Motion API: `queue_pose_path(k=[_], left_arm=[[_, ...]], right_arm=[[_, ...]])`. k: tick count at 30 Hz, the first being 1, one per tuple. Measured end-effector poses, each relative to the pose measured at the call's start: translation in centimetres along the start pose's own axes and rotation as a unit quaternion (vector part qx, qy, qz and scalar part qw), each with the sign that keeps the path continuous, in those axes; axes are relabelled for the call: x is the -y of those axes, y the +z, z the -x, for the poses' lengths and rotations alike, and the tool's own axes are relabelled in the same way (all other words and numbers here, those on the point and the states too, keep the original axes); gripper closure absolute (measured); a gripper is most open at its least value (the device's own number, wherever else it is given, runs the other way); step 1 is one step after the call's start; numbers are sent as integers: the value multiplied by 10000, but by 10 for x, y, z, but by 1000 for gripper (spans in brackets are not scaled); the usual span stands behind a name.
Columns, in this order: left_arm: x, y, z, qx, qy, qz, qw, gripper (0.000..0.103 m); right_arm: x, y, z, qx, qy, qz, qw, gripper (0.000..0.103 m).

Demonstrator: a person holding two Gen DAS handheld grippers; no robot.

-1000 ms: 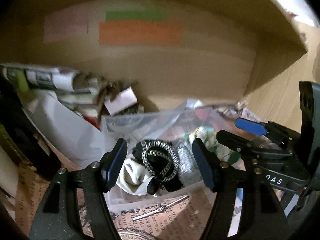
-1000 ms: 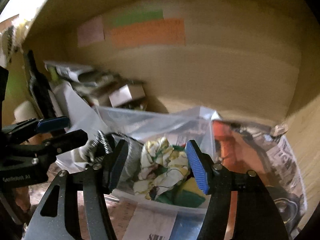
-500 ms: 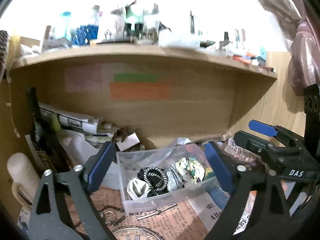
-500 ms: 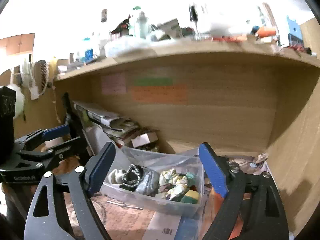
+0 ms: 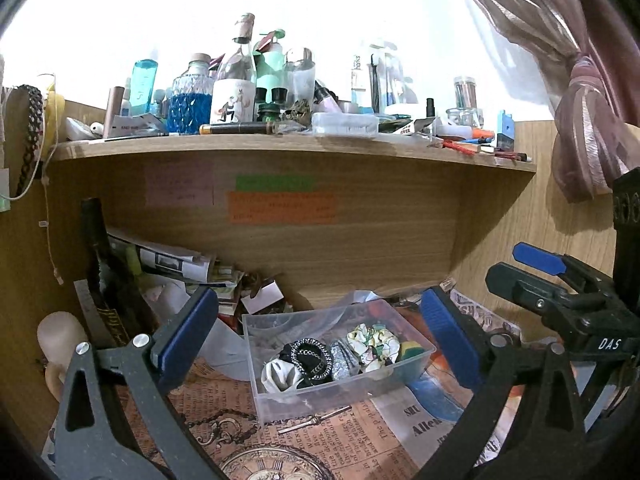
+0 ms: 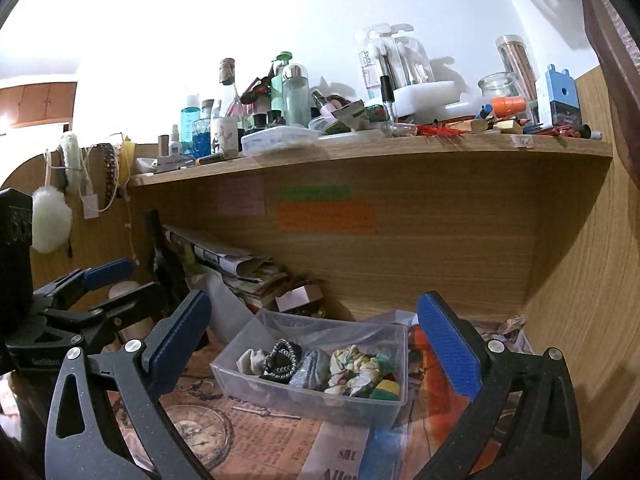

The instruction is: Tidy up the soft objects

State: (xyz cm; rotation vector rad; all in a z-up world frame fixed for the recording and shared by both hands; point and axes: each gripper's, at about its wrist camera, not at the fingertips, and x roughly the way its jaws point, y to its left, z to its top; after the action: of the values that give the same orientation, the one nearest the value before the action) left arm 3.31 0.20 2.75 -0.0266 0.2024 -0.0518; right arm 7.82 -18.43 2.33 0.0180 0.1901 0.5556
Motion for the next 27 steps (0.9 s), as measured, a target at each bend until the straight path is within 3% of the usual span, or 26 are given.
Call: queue_pose_path(k=[27], left_arm=[[5,-4,0,-41,19,-16,10000,0]], right_arm=[[-2,-4,4,-11,5,-103,9999,0]])
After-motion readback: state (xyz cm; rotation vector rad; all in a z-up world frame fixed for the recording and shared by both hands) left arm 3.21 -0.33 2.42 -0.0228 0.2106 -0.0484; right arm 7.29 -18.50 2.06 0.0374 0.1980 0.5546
